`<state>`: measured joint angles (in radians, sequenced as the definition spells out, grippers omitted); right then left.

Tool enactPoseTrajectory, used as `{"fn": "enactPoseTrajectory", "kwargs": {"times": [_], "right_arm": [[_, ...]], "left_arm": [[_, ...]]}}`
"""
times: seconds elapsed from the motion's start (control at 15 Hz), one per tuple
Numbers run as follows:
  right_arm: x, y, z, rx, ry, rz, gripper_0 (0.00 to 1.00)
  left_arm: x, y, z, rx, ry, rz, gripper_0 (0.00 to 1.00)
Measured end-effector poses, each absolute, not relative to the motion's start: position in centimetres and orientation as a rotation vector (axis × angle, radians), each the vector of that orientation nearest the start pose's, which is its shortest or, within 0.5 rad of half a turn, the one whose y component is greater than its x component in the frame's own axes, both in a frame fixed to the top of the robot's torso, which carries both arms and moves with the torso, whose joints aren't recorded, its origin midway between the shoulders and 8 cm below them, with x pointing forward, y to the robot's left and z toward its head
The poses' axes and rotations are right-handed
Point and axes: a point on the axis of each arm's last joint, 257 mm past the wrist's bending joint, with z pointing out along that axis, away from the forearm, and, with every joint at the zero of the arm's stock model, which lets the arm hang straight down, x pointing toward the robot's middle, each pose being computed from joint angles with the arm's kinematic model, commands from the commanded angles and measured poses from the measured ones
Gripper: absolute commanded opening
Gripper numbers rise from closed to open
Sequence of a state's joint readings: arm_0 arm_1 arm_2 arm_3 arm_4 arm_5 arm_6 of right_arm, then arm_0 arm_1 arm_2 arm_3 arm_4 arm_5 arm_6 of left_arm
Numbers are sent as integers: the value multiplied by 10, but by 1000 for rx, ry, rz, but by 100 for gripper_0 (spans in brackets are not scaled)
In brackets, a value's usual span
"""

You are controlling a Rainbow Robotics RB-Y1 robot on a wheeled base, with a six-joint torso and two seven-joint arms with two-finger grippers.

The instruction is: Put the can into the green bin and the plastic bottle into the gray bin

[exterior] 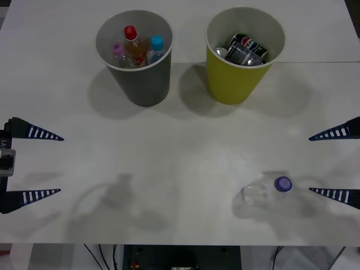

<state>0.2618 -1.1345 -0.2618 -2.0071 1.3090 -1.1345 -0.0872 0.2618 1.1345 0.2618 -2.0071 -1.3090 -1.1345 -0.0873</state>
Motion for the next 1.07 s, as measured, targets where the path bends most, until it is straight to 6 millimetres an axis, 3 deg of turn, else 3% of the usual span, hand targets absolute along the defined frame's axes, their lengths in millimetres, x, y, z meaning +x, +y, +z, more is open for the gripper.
{"fn": "enactPoseTrajectory", "kwargs": {"times": [0.53,1.07], "right_arm": [[342,-282,-162,-1614,1577,214,100],[330,-299,-192,-1669,1513,239,100]], "left_arm": [[341,286,-167,1762,1444,-118,100],[341,286,-167,1762,1444,-118,100]]}}
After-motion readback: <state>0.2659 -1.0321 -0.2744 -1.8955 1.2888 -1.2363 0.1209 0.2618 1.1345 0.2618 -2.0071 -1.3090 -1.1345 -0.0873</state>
